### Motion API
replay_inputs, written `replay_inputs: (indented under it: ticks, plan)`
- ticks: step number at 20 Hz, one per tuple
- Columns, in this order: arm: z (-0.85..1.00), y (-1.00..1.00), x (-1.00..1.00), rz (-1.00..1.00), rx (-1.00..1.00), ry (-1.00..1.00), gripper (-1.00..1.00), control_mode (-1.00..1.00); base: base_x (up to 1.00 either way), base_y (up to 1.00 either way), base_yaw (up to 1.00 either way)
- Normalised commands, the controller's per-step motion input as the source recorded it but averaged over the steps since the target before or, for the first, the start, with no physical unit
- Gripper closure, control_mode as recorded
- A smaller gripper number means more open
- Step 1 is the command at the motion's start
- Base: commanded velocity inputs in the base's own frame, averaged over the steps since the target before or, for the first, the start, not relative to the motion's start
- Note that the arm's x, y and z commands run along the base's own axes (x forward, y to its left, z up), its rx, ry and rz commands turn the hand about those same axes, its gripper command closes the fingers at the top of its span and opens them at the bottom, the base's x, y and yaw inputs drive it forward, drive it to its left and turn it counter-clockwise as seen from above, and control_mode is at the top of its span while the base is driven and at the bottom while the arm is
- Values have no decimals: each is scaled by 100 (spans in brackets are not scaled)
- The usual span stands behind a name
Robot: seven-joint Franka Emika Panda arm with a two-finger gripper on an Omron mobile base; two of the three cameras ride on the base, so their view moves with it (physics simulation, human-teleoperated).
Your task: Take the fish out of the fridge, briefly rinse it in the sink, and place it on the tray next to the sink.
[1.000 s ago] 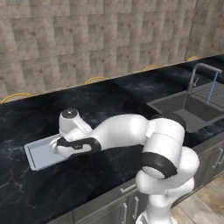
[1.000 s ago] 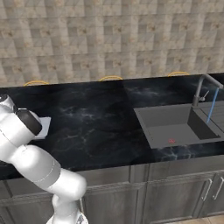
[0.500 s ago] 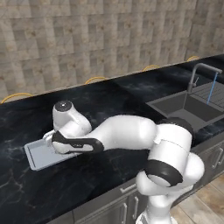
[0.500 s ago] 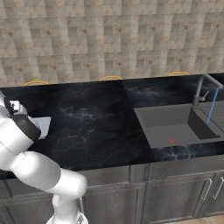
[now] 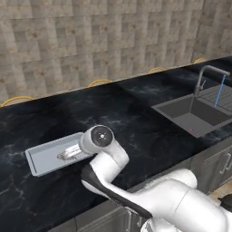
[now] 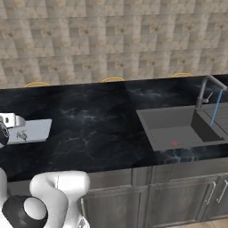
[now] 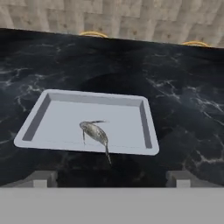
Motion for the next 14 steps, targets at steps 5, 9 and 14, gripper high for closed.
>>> replay_inputs:
  ticks: [5, 9, 14]
  plan:
    - [31, -100, -96, -10, 30, -36, -100, -100, 0, 0, 0]
    - [43, -100, -82, -10, 38, -33, -100, -100, 0, 0, 0]
    - [16, -70, -97, -2, 28, -22, -100, -100, 0, 0, 0]
